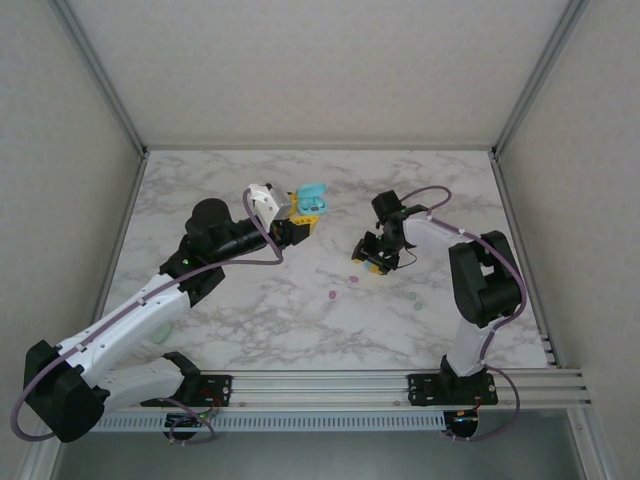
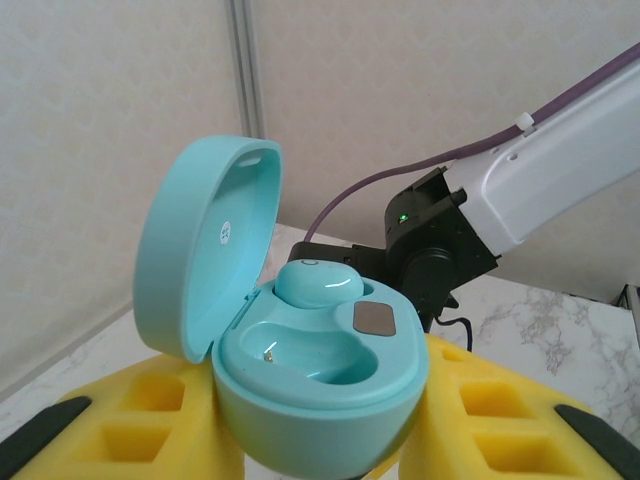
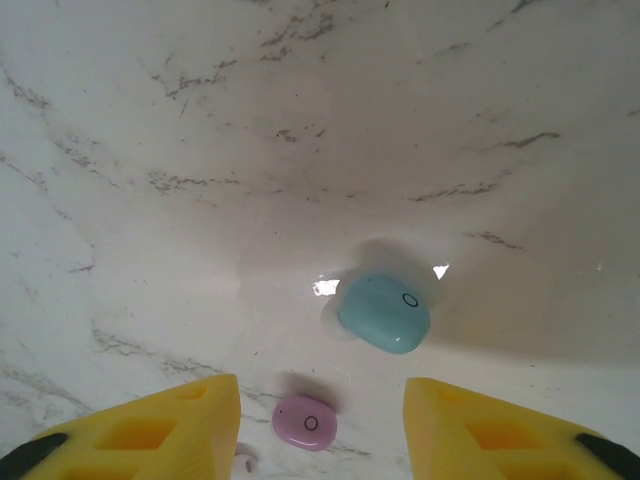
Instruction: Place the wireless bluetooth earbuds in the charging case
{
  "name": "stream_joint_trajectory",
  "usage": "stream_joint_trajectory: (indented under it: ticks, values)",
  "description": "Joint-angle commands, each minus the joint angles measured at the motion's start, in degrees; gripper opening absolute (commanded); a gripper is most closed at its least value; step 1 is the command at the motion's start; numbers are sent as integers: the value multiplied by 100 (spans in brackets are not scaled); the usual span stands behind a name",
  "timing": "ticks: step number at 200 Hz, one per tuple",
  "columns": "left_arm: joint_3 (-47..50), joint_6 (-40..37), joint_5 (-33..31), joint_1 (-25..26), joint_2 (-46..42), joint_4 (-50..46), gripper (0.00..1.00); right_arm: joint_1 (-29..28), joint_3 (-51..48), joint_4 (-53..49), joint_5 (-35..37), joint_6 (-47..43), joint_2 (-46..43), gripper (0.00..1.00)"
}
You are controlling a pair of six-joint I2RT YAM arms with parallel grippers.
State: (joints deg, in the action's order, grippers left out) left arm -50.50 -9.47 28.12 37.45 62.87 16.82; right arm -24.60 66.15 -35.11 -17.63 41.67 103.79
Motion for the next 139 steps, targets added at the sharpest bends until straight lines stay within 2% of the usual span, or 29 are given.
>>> stream_joint_trajectory:
  ticks: [1,86,139]
  values:
    - [-92,-62,18,34,37,63,15,-45,-59,-22,147,110,115,48]
    - [-131,-54,48,39,94,41,15,-46,203,-3,339,25,346,46]
    - [-117,-62,19,34,118,27,15,-55,459,-97,504,-146,405,41]
